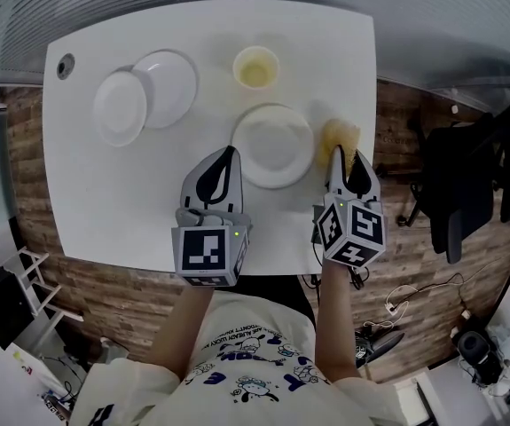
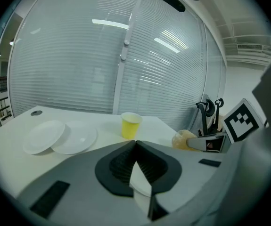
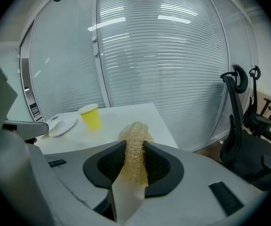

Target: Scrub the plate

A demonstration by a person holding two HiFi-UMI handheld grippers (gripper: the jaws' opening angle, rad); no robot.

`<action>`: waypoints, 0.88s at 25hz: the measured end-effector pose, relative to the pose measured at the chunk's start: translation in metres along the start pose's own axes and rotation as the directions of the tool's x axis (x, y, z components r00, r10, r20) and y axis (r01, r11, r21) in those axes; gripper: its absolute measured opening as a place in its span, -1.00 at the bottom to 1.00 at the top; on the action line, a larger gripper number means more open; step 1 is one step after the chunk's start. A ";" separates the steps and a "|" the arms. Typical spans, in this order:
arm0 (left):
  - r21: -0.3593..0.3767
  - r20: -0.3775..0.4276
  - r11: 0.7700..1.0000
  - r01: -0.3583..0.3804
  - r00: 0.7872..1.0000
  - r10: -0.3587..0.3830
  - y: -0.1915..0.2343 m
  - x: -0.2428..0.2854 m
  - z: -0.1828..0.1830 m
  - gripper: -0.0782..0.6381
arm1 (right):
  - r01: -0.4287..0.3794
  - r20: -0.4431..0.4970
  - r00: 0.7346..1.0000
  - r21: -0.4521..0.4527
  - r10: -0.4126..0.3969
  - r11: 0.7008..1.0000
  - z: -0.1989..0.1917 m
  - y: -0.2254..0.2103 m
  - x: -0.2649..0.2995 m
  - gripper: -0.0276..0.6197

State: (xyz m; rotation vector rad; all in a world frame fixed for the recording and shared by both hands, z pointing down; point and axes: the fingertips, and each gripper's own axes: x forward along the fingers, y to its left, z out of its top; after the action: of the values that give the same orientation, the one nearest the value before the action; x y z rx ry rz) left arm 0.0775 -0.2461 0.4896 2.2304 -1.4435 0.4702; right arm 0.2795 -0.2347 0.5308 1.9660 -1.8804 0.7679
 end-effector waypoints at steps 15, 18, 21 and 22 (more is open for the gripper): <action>-0.027 0.038 1.000 -0.008 0.999 0.009 0.002 -0.014 0.012 -0.71 | -0.080 0.095 0.992 -0.010 0.081 0.997 0.034 0.030 -0.025 -0.62; -0.028 0.062 0.999 -0.018 0.998 0.020 0.004 -0.017 0.015 -0.71 | -0.101 0.100 0.990 -0.017 0.102 0.995 0.034 0.038 -0.027 -0.62; -0.036 0.052 0.999 -0.039 0.998 0.041 0.009 -0.019 0.012 -0.71 | -0.116 0.096 0.988 -0.026 0.118 0.993 0.033 0.046 -0.026 -0.62; -0.040 0.039 0.998 -0.048 0.998 0.049 0.011 -0.019 0.009 -0.71 | -0.120 0.094 0.988 -0.031 0.122 0.992 0.032 0.048 -0.025 -0.62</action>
State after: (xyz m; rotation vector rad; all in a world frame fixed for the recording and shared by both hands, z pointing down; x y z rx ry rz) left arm 0.0608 -0.2406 0.4740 2.1902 -1.5170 0.4116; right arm 0.2373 -0.2365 0.4836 1.9186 -2.0708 0.6901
